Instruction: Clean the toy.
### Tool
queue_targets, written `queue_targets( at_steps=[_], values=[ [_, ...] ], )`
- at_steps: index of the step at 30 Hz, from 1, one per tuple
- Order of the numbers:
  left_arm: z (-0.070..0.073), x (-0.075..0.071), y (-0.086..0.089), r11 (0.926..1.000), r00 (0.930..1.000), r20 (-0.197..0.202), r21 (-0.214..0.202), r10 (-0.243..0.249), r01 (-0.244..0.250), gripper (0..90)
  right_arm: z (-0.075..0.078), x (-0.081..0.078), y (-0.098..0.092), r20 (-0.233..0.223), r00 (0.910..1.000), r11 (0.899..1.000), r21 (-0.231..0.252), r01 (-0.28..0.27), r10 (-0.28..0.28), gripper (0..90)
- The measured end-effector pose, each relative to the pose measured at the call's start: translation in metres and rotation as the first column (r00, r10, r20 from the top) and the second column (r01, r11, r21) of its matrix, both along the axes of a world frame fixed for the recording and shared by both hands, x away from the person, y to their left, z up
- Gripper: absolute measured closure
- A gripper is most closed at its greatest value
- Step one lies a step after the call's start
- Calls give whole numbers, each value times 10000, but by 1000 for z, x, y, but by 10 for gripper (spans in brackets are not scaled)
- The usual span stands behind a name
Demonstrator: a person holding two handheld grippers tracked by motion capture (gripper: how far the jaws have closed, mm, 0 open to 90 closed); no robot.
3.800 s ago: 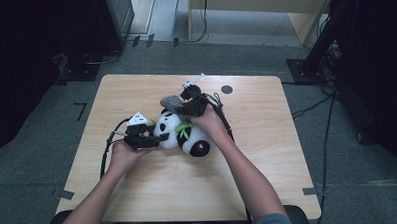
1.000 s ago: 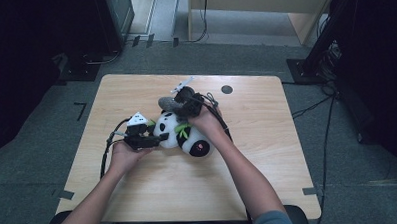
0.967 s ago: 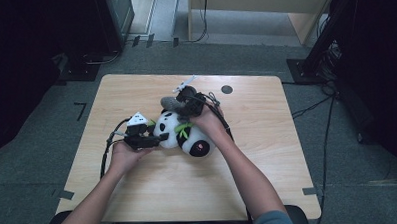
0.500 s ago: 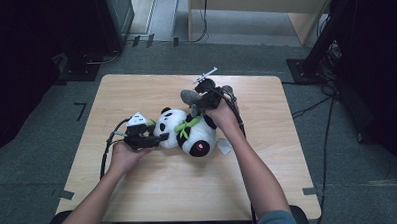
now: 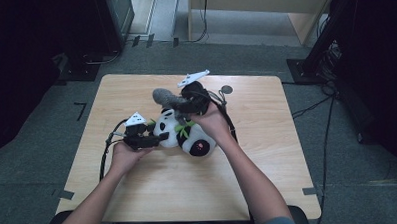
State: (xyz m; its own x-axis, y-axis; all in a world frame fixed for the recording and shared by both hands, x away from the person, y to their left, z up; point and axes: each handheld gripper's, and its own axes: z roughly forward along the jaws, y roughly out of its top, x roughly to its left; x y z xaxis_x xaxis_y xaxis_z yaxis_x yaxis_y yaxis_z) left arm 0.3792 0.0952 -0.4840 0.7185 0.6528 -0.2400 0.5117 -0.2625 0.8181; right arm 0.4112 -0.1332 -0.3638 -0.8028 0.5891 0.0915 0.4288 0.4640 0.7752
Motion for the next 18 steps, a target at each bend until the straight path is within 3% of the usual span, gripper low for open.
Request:
queue_targets(
  at_steps=[3, 5, 9, 13, 18],
  values=[
    [0, 0, 0, 10000, 10000, -19, 1, 36, -36, 274, -5, -5, 7, -94, 9994, 9994, 54, -344, 345, 697],
    [0, 0, 0, 10000, 10000, 0, 32, 51, -51, 262, -13, -10, 15, -496, 9958, 9966, 329, -750, 766, 696],
    [0, 0, -1, 10000, 10000, -8, 19, 84, -84, 258, -28, -9, 22, -1188, 9880, 9948, -108, -1011, 991, 695],
    [0, 0, -1, 9999, 9999, -8, 21, 112, -112, 260, -38, -6, 19, -1418, 9854, 9953, -71, -966, 946, 693],
    [0, 0, -2, 9999, 9999, 61, 95, 131, -131, 266, -35, 2, 3, -1229, 9921, 9996, -96, -272, 258, 692]
  ],
)
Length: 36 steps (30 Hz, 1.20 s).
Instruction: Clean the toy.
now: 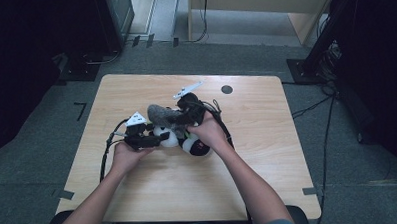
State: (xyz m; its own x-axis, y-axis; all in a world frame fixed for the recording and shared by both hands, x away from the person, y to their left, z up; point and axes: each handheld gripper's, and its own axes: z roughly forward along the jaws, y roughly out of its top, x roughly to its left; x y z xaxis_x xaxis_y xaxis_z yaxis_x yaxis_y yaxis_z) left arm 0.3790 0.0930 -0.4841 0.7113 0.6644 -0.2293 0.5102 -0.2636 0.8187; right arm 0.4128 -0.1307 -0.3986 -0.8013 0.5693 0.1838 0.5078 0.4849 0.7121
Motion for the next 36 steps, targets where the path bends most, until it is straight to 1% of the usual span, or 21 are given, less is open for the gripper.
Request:
queue_targets(
  at_steps=[3, 4, 5, 6, 8, 11, 12, 14, 15, 16, 18, 19, 20, 22, 25, 26, 28, 30, 32, 35, 36],
  values=[
    [0, 0, 0, 10000, 10000, 1, -1, -3, 3, 266, -1, 5, -9, -87, 9997, 9996, 101, 249, -248, 692],
    [0, 0, 0, 10000, 10000, 1, -7, -7, 7, 266, -1, 5, -9, -87, 9997, 9996, 101, 249, -248, 692],
    [0, 0, 0, 10000, 10000, 1, -16, -12, 12, 266, -2, 7, -14, -102, 9988, 9988, 102, 483, -482, 692],
    [0, 0, 0, 10000, 10000, -7, -22, -23, 23, 266, -2, 9, -16, -112, 9982, 9982, 91, 588, -587, 692],
    [0, 0, 0, 10000, 10000, -8, -27, -25, 25, 266, -2, 11, -22, -72, 9967, 9967, -16, 810, -810, 692],
    [-1, 0, 0, 10000, 10000, 7, -41, -35, 35, 266, -3, 14, -30, -85, 9945, 9945, -119, 1043, -1044, 692],
    [-1, 0, 0, 10000, 10000, 7, -41, -35, 35, 266, -3, 14, -30, -85, 9945, 9945, -119, 1043, -1044, 692],
    [-1, 0, 0, 10000, 10000, 9, -52, -35, 35, 266, -4, 16, -35, -37, 9923, 9920, -245, 1237, -1238, 692],
    [-1, 0, 0, 10000, 10000, 0, -58, -31, 31, 266, -4, 16, -37, -78, 9911, 9908, -291, 1325, -1328, 691],
    [-1, 0, 0, 10000, 10000, 9, -64, -32, 32, 266, -5, 18, -41, -137, 9896, 9895, -222, 1429, -1432, 690],
    [-1, 0, 0, 10000, 10000, 33, -81, -33, 34, 265, -5, 19, -42, -102, 9887, 9884, -273, 1491, -1495, 691],
    [-1, 0, 0, 10000, 10000, 39, -84, -38, 38, 265, -4, 19, -43, -4, 9885, 9880, -328, 1510, -1511, 691],
    [-1, 0, 0, 10000, 10000, 41, -83, -38, 38, 265, -3, 19, -44, 75, 9862, 9854, -405, 1654, -1653, 692],
    [-1, 0, 0, 10000, 10000, 50, -72, -34, 35, 265, -1, 18, -44, 106, 9860, 9851, -424, 1669, -1666, 692],
    [-1, 0, 0, 10000, 10000, 80, -69, -35, 35, 255, 11, 13, -43, 445, 9868, 9876, -128, 1566, -1559, 693],
    [-1, 0, 0, 10000, 10000, 80, -59, -35, 36, 253, 15, 10, -42, 510, 9874, 9887, 61, 1496, -1497, 693],
    [-1, 0, 0, 10000, 9999, 139, -60, -42, 43, 247, 21, 6, -39, 530, 9904, 9915, 317, 1264, -1279, 692],
    [-2, 1, 1, 10000, 9997, 240, -47, -82, 83, 246, 26, 2, -33, 581, 9932, 9941, 462, 978, -1005, 689],
    [-2, 1, 1, 9999, 9997, 238, -57, -82, 83, 244, 28, -2, -27, 423, 9964, 9951, 695, 705, -736, 687],
    [-2, 1, 1, 10000, 9997, 231, -58, -72, 74, 243, 28, -5, -21, 399, 9980, 9963, 724, 457, -487, 685],
    [-2, 1, 1, 10000, 9997, 242, -16, -87, 87, 241, 25, -6, -14, 117, 9996, 9972, 705, 255, -264, 683]
  ],
)
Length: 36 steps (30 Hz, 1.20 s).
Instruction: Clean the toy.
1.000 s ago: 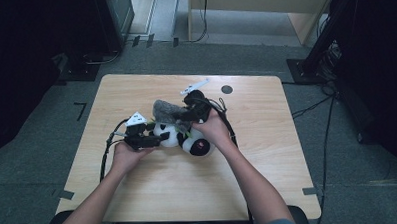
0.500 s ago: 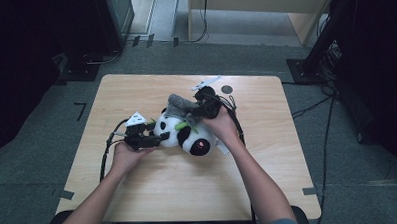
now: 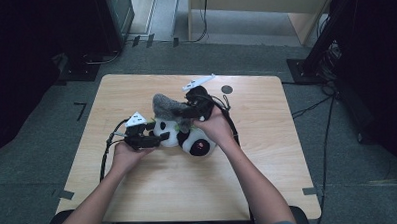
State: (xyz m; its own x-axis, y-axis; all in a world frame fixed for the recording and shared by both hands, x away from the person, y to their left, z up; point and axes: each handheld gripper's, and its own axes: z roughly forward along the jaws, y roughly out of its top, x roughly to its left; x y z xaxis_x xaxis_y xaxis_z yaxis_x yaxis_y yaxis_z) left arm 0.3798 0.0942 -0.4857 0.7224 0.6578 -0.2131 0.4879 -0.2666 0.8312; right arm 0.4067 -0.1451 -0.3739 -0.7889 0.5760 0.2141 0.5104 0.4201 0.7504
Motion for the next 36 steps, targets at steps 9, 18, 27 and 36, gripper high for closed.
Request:
queue_targets(
  at_steps=[9, 18, 27, 36],
  values=[
    [0, 0, -1, 10000, 10000, -25, -2, 30, -30, 235, -20, 0, 18, -863, 9943, 9968, -445, -670, 630, 682],
    [3, 0, -4, 9996, 9996, -210, 237, 177, -172, 247, -24, 7, 11, -669, 9976, 9935, -1104, -273, 199, 675],
    [3, 0, -4, 9995, 9997, -205, 289, 118, -112, 246, -25, 20, -15, -532, 9953, 9865, -1467, 723, -809, 678],
    [3, 1, -4, 9996, 9997, -201, 261, 109, -104, 246, -23, 22, -32, -134, 9889, 9726, -1832, 1429, -1479, 678]
  ],
)
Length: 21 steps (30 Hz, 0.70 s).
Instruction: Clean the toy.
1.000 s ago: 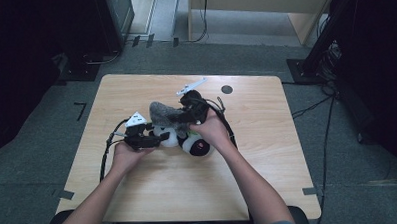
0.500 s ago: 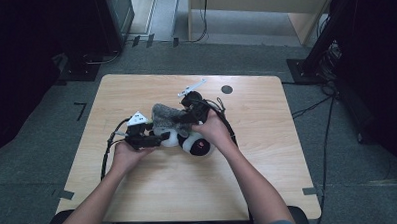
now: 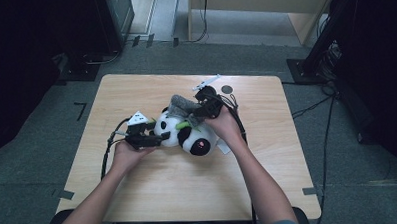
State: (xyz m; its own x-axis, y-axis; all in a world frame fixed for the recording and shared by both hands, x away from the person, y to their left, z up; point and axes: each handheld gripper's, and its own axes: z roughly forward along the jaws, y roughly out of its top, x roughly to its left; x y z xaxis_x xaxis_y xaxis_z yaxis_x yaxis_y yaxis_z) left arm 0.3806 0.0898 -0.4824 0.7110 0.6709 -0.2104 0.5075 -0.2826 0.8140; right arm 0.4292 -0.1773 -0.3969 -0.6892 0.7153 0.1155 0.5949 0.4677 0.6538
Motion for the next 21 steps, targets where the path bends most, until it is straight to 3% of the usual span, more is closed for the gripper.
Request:
queue_targets(
  at_steps=[4, 6, 9, 10, 11, 16, 21],
  values=[
    [0, 0, 0, 10000, 10000, -39, -64, 36, -37, 245, 7, -3, -3, 779, 9965, 9987, -374, 349, -319, 687],
    [0, 1, 0, 10000, 10000, -27, -33, 9, -9, 245, 10, -3, -5, 869, 9952, 9982, -357, 480, -447, 689],
    [-1, 1, 1, 10000, 10000, 10, -26, -59, 59, 243, 22, -6, -13, 1154, 9910, 9977, 51, 678, -679, 689],
    [-1, 1, 1, 10000, 10000, 13, -64, -45, 45, 243, 32, -10, -18, 1243, 9896, 9959, 620, 653, -726, 689],
    [-1, 1, 1, 10000, 10000, 15, -83, -35, 35, 244, 36, -13, -20, 1320, 9888, 9952, 774, 601, -700, 689],
    [-1, 1, 0, 9999, 10000, 8, -106, -10, 10, 243, 44, -28, -19, 1305, 9908, 9935, 1124, 199, -346, 687],
    [0, 1, 0, 10000, 10000, -4, -83, 16, -16, 244, 28, -45, -11, 651, 9968, 9864, 1549, -554, 457, 686]
  ],
)
